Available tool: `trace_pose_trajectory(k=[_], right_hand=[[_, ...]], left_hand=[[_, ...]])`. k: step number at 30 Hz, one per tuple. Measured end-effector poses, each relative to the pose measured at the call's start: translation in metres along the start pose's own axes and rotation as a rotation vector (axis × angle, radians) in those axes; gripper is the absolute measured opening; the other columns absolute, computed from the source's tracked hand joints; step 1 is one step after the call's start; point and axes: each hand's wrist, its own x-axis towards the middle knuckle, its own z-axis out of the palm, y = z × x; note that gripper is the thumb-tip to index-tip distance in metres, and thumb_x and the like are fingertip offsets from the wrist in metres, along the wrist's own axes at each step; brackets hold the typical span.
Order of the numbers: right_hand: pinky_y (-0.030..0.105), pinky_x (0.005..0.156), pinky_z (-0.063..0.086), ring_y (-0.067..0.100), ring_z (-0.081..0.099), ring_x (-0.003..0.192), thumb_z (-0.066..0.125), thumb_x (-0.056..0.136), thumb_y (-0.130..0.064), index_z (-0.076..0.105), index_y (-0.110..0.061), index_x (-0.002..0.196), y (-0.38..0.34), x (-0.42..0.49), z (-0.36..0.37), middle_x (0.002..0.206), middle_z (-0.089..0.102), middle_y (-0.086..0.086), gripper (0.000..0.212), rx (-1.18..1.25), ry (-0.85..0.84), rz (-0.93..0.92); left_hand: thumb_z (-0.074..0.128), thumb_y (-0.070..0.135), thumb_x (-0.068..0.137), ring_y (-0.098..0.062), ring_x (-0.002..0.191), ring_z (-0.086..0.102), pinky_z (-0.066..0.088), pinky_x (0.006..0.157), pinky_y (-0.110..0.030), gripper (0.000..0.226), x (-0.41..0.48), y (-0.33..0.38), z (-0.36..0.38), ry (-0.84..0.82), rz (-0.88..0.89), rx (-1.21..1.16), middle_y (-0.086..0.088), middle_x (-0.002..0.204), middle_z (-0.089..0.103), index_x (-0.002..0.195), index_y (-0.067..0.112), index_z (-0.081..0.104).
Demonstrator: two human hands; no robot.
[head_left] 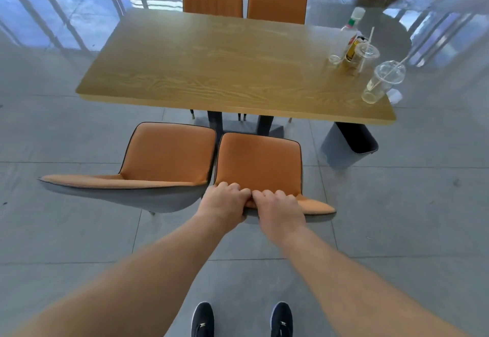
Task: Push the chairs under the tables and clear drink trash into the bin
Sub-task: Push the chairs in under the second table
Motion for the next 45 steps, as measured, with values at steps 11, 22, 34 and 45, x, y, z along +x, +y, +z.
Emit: trace_pose_trajectory(k=[11,22,34,45], right_hand=[[0.042,0.075,0.049,0.024,0.059,0.088,0.06,0.094,-0.018,0.051,-0.032,0.107,0.017,0.031,-0.024,0.097,0.062,-0.005,0.021,-0.015,-0.078,0.045],[0.044,0.08,0.051,0.026,0.063,0.09,0.064,0.098,-0.029,0.053,-0.027,0.114,-0.041,0.04,-0.013,0.098,0.063,-0.001,0.02,0.048,-0.134,0.056],[0.037,0.064,0.043,0.028,0.064,0.089,0.049,0.096,-0.008,0.052,-0.026,0.113,0.025,-0.017,-0.016,0.096,0.064,0.0,0.025,-0.006,-0.314,0.01],[0.038,0.069,0.042,0.028,0.063,0.089,0.048,0.096,-0.006,0.06,-0.03,0.119,0.037,0.009,-0.012,0.098,0.062,-0.001,0.035,-0.001,-0.128,0.01]], left_hand=[[0.06,0.032,0.089,-0.023,0.094,0.056,0.046,0.089,-0.043,0.019,-0.049,-0.171,-0.01,-0.058,-0.451,0.126,0.005,0.099,0.06,0.107,0.029,0.054],[0.054,0.034,0.095,-0.017,0.08,0.067,0.051,0.066,-0.032,0.007,-0.053,-0.191,-0.01,0.009,-0.142,0.125,0.01,0.091,0.066,0.096,0.032,0.061],[0.043,0.028,0.104,-0.015,0.069,0.063,0.059,0.067,-0.031,0.016,-0.04,-0.113,0.0,-0.015,0.135,0.222,0.006,0.09,0.067,0.101,0.026,0.059],[0.042,0.03,0.105,-0.018,0.074,0.066,0.051,0.061,-0.03,0.018,-0.008,-0.096,-0.009,0.022,0.195,0.333,0.005,0.093,0.066,0.102,0.025,0.059]])
